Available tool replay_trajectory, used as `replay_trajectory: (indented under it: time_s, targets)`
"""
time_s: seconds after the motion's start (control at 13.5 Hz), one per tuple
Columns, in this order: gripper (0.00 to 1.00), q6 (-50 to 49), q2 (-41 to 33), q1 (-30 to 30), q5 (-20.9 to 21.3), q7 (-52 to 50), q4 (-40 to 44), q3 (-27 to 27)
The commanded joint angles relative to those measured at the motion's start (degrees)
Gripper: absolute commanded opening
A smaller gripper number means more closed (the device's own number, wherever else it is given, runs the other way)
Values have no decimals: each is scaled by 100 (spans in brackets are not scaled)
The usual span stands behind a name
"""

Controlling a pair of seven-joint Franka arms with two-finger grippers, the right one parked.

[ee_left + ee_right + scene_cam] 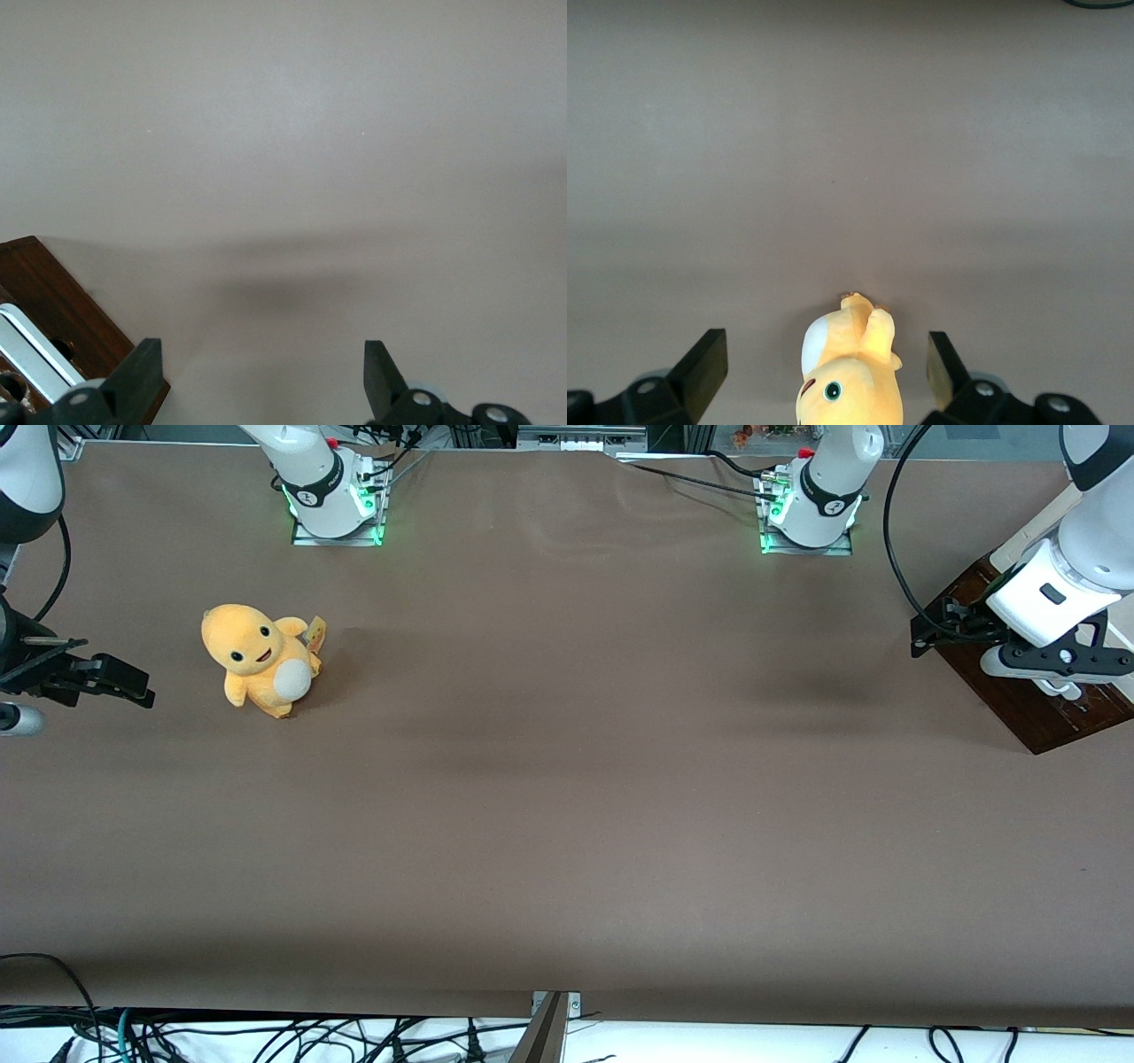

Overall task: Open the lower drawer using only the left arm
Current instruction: 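Move the left gripper toward the wooden cabinet's lower drawer handle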

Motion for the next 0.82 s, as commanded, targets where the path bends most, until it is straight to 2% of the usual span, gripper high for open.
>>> replay_trajectory:
  time_s: [0.0,0.74]
  targets:
    - [100,-149,98,-3,-83,-66,204,-11]
    - [100,-149,327,6,-136,-4,204,-11]
